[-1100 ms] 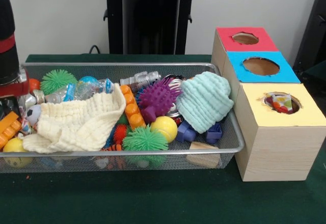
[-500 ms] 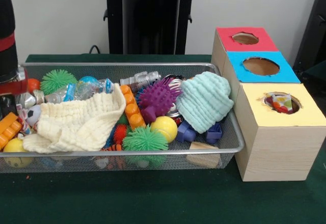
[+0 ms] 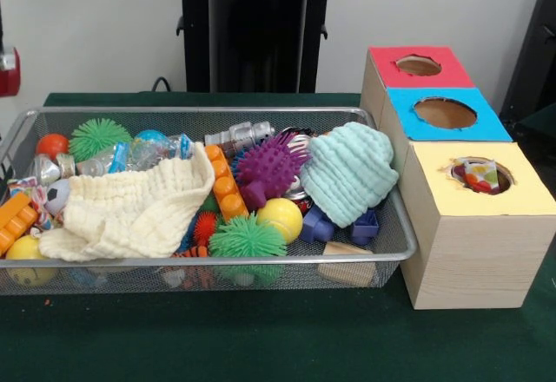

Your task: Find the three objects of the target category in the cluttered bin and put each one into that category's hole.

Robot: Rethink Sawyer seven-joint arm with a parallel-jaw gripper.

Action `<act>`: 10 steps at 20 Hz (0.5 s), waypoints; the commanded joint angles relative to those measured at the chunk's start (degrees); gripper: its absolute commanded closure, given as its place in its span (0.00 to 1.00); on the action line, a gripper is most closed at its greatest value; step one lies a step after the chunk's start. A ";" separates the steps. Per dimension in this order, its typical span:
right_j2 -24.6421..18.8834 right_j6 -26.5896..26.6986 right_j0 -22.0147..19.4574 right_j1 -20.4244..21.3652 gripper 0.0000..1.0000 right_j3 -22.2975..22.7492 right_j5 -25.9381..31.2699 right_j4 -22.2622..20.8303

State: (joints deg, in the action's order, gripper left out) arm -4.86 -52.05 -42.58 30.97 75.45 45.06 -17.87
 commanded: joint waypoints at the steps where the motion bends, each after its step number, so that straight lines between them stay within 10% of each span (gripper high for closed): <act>1: 1.05 -8.87 1.13 6.21 1.00 5.23 8.10 2.98; 10: -0.13 -9.35 0.34 4.02 1.00 5.89 6.80 6.15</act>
State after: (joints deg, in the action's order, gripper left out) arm -3.38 -52.05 -42.20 37.18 75.58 47.23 -14.32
